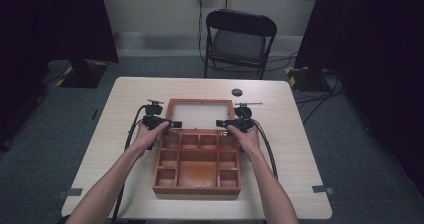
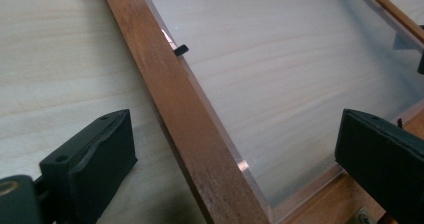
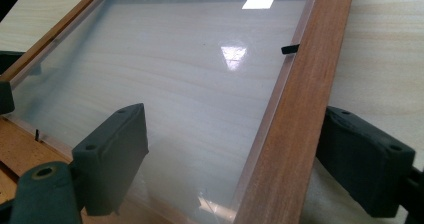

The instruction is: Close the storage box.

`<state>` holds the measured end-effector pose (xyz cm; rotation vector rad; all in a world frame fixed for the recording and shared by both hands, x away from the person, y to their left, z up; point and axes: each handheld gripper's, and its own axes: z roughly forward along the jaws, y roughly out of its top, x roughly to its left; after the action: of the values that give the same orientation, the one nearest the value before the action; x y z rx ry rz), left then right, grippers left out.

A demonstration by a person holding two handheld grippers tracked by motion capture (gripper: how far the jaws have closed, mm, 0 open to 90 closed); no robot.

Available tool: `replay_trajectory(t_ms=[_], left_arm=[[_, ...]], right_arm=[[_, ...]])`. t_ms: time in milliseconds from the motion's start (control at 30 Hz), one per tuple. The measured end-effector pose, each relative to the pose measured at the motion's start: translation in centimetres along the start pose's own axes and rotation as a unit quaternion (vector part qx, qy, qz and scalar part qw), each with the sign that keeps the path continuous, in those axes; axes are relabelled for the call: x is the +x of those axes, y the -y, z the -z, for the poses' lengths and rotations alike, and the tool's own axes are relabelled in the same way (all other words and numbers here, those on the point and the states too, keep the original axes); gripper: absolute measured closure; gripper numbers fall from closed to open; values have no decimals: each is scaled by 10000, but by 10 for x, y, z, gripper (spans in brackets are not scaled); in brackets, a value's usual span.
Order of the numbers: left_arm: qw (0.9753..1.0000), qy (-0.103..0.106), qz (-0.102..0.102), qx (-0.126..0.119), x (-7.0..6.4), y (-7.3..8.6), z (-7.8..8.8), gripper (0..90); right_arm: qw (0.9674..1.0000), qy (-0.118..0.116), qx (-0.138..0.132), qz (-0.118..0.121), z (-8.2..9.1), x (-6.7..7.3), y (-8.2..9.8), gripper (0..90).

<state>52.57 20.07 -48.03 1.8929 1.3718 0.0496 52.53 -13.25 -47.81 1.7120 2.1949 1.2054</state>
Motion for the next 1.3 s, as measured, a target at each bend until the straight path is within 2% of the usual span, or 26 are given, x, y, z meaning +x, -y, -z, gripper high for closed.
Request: replay_trajectory(t_ms=[67, 100, 333, 533, 633, 767, 900, 1067, 1167, 1267, 1300], left_arm=[[9998, 200, -74, 60, -2, -2, -1, 64], [9999, 117, -77, 65, -4, -2, -2, 75], [9999, 147, -11, 77, -5, -2, -2, 73], [10000, 23, -91, 32, -10, -4, -1, 78], [9998, 120, -124, 39, -9, -5, 2, 101], [9997, -18, -194, -113, -13, -6, 5, 132], [9993, -25, -255, -256, -12, -8, 12, 214], [9991, -53, -296, -315, -13, -9, 16, 252], [9987, -49, -350, -374, -13, -9, 20, 284], [9984, -42, -375, -412, -16, -10, 24, 282], [9979, -39, -509, -394, -20, -10, 27, 283]], right_arm=[[10000, 12, 12, 3, 0, 1, 0, 143], [10000, 19, 11, 3, 0, 1, 0, 144], [9999, 78, -50, 47, 1, 2, 1, 146], [9994, 226, -118, 225, 4, 6, 0, 147], [9991, 268, -144, 292, 6, 9, -2, 149], [9986, 375, -137, 347, 11, 12, -6, 204], [9982, 372, -333, 338, 21, 9, -10, 300], [9976, 428, -357, 415, 23, 12, -11, 324], [9980, 270, -494, 294, 31, 9, -11, 368], [9978, 264, -523, 296, 34, 9, -12, 380], [9977, 248, -562, 286, 38, 9, -12, 388]])
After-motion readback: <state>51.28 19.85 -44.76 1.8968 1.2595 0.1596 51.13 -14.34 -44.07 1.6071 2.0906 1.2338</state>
